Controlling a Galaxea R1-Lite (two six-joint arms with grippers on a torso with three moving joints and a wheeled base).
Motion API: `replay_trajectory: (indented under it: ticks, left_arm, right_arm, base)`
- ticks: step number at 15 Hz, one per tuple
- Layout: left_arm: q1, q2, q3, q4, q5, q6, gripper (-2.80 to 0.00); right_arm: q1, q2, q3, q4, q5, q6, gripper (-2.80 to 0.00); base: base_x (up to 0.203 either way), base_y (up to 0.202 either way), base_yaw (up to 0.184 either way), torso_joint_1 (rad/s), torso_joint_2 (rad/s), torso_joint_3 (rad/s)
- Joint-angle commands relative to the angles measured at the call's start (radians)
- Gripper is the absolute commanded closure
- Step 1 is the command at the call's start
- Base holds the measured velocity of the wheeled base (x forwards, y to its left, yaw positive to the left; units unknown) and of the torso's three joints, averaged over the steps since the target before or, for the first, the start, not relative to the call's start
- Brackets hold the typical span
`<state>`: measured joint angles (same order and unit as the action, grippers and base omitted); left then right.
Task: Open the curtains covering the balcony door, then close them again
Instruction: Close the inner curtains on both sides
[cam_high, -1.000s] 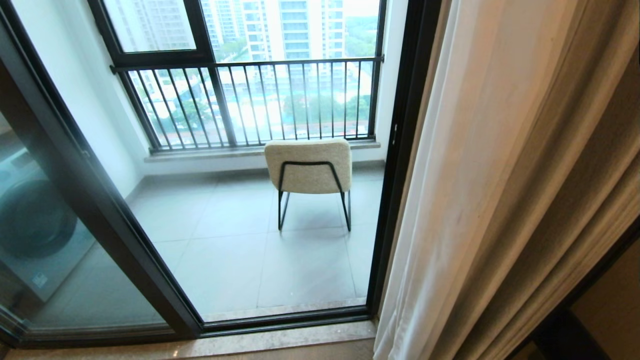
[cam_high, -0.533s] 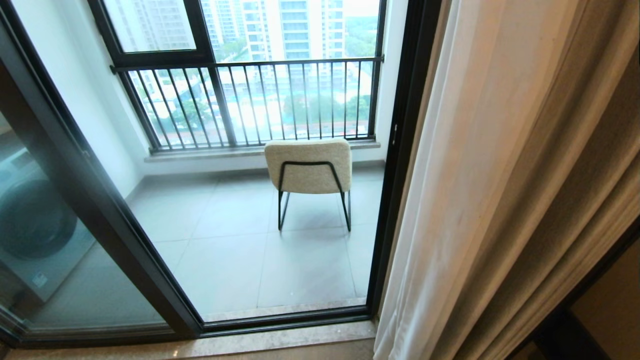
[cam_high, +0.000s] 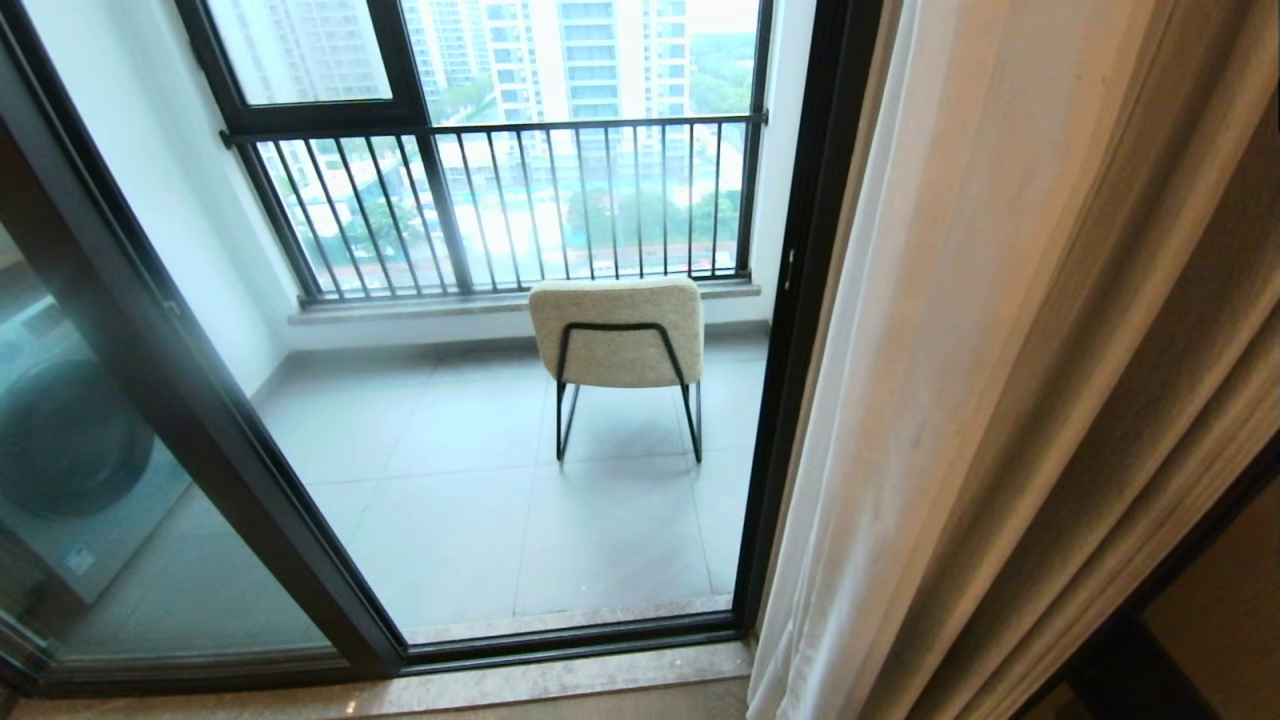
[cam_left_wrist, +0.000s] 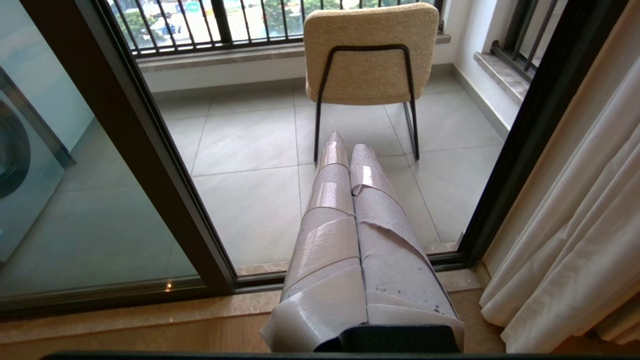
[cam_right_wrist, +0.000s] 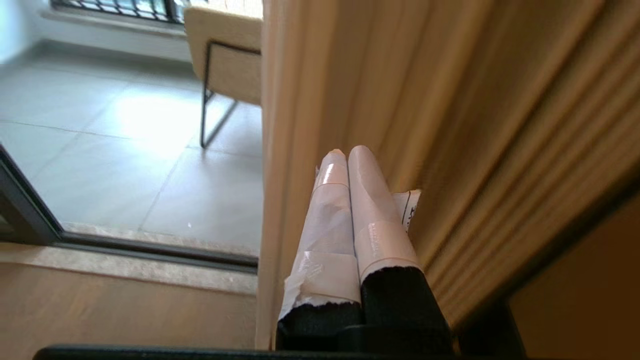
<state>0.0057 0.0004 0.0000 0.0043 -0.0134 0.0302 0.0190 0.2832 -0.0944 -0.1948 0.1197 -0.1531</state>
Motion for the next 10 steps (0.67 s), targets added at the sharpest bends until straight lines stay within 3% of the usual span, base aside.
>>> replay_trajectory:
  ticks: [1,5,6,10]
  left_arm:
    - [0.000,0.000,0.000,0.000,0.000,0.000,0.00]
    - [0.000,0.000,0.000,0.000,0.000,0.000,0.00]
    - [0.000,0.000,0.000,0.000,0.000,0.000,0.00]
    - [0.000,0.000,0.000,0.000,0.000,0.000,0.00]
  right_arm:
    - [0.009,0.264,-0.146,-0.078,0.047,0.002,0.00]
    - [0.015,0.533,-0.466,-0.152,0.156,0.005,0.00]
    - [0.015,0.586,-0.525,-0.166,0.173,0.005,-2.80]
    - [0.016,0.709,-0.614,-0.248,0.257,0.005,-2.80]
  base:
    - [0.000,0.000,0.000,0.000,0.00,0.000]
    - [0.000,0.000,0.000,0.000,0.00,0.000]
    - [0.000,0.000,0.000,0.000,0.00,0.000]
    - [0.000,0.000,0.000,0.000,0.00,0.000]
